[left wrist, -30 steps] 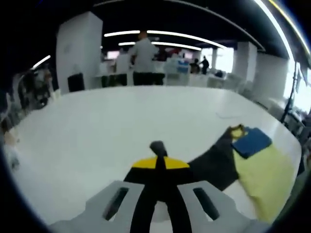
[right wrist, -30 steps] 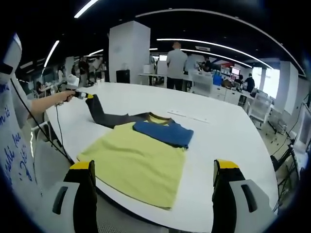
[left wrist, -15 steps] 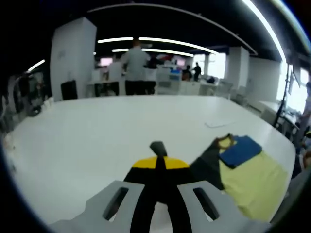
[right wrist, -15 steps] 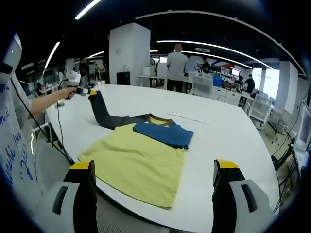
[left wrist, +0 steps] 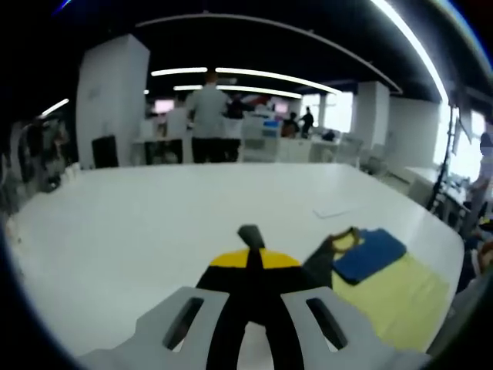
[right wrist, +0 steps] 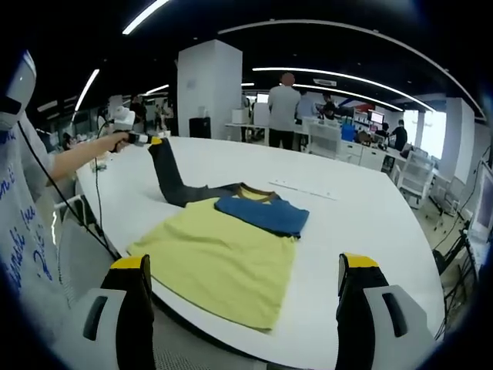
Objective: Fold the garment on the visible template until the final outline fits inside the template.
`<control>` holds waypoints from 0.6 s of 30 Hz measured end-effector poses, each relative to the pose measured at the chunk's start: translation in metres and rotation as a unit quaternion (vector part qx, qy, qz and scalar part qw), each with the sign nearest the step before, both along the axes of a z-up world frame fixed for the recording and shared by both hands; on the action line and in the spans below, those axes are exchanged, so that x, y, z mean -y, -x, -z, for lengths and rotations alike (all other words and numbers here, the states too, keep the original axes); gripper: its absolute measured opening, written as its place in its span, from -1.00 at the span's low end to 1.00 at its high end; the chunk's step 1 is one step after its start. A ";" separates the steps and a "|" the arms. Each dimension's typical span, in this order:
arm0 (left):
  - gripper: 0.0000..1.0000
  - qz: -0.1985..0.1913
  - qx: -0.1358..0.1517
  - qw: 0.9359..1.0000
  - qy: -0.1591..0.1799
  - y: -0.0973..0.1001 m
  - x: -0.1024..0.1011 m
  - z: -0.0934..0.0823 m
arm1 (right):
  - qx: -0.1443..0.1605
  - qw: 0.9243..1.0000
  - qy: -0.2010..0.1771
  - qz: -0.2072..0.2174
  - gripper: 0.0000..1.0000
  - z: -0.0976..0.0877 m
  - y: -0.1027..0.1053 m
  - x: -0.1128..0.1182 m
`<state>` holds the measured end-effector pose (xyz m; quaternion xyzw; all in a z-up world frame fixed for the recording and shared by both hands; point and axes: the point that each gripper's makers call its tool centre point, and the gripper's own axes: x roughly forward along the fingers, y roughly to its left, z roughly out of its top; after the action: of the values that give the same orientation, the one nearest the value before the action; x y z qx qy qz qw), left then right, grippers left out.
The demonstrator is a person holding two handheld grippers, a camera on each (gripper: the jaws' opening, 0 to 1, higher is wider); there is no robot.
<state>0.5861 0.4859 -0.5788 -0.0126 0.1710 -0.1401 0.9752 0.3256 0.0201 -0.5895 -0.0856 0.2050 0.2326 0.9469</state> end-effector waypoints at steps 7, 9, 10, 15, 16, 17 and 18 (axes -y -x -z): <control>-1.00 0.010 -0.001 1.000 0.000 -0.002 0.015 -0.005 | 0.003 1.000 -0.001 -0.005 1.00 -0.001 0.001 0.002; -1.00 0.013 0.000 1.000 0.001 -0.001 0.019 -0.006 | 0.004 1.000 -0.001 -0.008 1.00 -0.002 0.002 0.003; -1.00 0.013 -0.001 1.000 0.001 -0.001 0.021 -0.007 | 0.004 1.000 -0.001 -0.009 1.00 -0.002 0.002 0.003; -1.00 0.020 0.002 1.000 -0.001 -0.001 0.031 -0.012 | 0.002 1.000 0.002 -0.015 1.00 0.000 0.004 0.005; -1.00 0.021 0.003 1.000 -0.001 -0.002 0.033 -0.013 | 0.002 1.000 0.000 -0.016 1.00 0.000 0.004 0.005; -1.00 0.021 0.003 1.000 -0.001 -0.001 0.035 -0.015 | 0.002 1.000 0.000 -0.017 1.00 0.000 0.004 0.005; -1.00 0.022 0.005 1.000 0.001 -0.001 0.037 -0.017 | 0.003 1.000 0.000 -0.018 1.00 0.000 0.004 0.005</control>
<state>0.5874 0.4490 -0.5618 -0.0091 0.1663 -0.1616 0.9727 0.3219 0.0148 -0.5893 -0.0896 0.2009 0.2498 0.9430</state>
